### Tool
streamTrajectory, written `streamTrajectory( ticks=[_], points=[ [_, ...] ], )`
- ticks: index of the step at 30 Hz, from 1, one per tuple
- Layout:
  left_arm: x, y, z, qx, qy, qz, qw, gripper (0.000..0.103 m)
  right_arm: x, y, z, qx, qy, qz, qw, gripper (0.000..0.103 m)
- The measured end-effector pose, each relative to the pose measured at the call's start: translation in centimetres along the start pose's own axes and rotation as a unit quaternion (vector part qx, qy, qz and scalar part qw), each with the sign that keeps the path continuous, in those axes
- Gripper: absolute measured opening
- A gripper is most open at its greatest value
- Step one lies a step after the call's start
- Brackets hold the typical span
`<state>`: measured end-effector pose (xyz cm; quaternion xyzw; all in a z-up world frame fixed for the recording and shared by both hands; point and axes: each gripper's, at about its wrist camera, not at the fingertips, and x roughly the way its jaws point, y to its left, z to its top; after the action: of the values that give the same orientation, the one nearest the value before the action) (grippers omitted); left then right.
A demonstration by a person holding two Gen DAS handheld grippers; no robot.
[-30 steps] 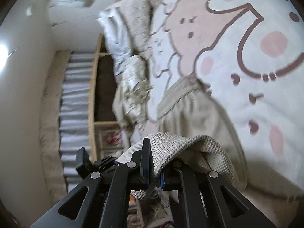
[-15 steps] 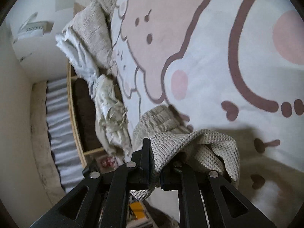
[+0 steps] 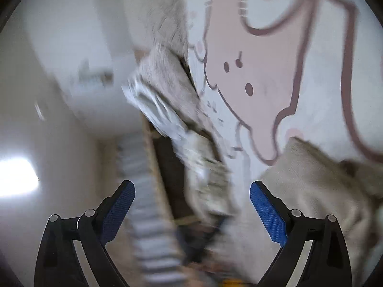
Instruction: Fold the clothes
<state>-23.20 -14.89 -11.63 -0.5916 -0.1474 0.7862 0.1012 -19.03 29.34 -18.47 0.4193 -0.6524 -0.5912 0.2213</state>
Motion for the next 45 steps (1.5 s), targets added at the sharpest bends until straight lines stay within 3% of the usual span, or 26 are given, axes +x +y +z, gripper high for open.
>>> streamTrajectory(
  ticks=[2, 4, 5, 8, 9, 13, 16, 20, 24, 26, 28, 33, 37, 39, 42, 43, 45],
  points=[
    [-1.4, -0.2, -1.1, 0.023, -0.012, 0.008, 0.9996, 0.029, -0.1, 2.4, -2.4, -0.121, 0.011, -0.104, 0.987, 0.070],
    [-2.8, -1.0, -3.1, 0.054, -0.023, 0.010, 0.9982, 0.029, 0.2, 4.3, -5.1, -0.233, 0.020, -0.200, 0.951, 0.052],
    [-3.3, -1.4, -4.4, 0.069, -0.025, 0.008, 0.9972, 0.029, 0.8, 4.8, -7.4, -0.297, 0.031, -0.248, 0.921, 0.042],
    [-4.5, -2.6, -8.7, 0.106, -0.028, -0.012, 0.9939, 0.029, 2.7, 4.5, -12.2, -0.401, 0.071, -0.308, 0.860, 0.033],
    [-4.6, -3.1, -10.2, 0.114, -0.027, -0.022, 0.9929, 0.029, 3.4, 4.2, -13.3, -0.419, 0.087, -0.316, 0.847, 0.033],
    [-4.3, -5.5, -16.4, 0.148, -0.026, -0.056, 0.9871, 0.029, 8.4, 2.7, -14.5, -0.437, 0.118, -0.346, 0.822, 0.033],
    [-3.2, -6.4, -20.1, 0.160, -0.012, -0.059, 0.9853, 0.029, 12.7, 1.6, -13.4, -0.438, 0.120, -0.388, 0.802, 0.030],
    [-2.6, -4.5, -22.6, 0.127, -0.013, -0.044, 0.9908, 0.029, 15.3, 0.5, -11.4, -0.420, 0.118, -0.421, 0.795, 0.024],
    [-4.1, -0.3, -22.5, 0.065, -0.043, -0.071, 0.9945, 0.031, 14.9, 0.3, -9.8, -0.379, 0.128, -0.412, 0.819, 0.021],
    [-4.4, 1.2, -22.3, 0.056, -0.056, -0.088, 0.9930, 0.061, 14.8, 0.3, -9.7, -0.379, 0.131, -0.410, 0.819, 0.020],
    [-4.5, 2.2, -22.0, 0.062, -0.075, -0.092, 0.9910, 0.065, 14.8, 0.4, -9.9, -0.384, 0.130, -0.413, 0.816, 0.020],
    [-2.0, 3.2, -20.6, 0.070, -0.054, -0.151, 0.9845, 0.065, 15.7, 0.5, -10.3, -0.395, 0.124, -0.431, 0.802, 0.020],
    [0.0, 2.0, -20.1, 0.089, -0.022, -0.192, 0.9772, 0.065, 16.1, 0.4, -10.0, -0.387, 0.124, -0.435, 0.804, 0.020],
    [-0.4, 1.6, -20.4, 0.092, -0.021, -0.232, 0.9681, 0.064, 16.1, 0.3, -9.9, -0.383, 0.124, -0.434, 0.806, 0.020],
    [-1.9, 1.7, -21.1, 0.091, -0.015, -0.308, 0.9470, 0.064, 16.1, 0.2, -9.7, -0.378, 0.125, -0.433, 0.809, 0.020],
    [-1.9, 1.8, -21.3, 0.092, -0.007, -0.313, 0.9452, 0.064, 16.2, 0.2, -9.7, -0.376, 0.125, -0.433, 0.809, 0.020],
    [-0.9, 2.0, -21.7, 0.096, 0.020, -0.289, 0.9522, 0.065, 16.4, 0.1, -9.7, -0.377, 0.126, -0.434, 0.808, 0.020]
  ],
)
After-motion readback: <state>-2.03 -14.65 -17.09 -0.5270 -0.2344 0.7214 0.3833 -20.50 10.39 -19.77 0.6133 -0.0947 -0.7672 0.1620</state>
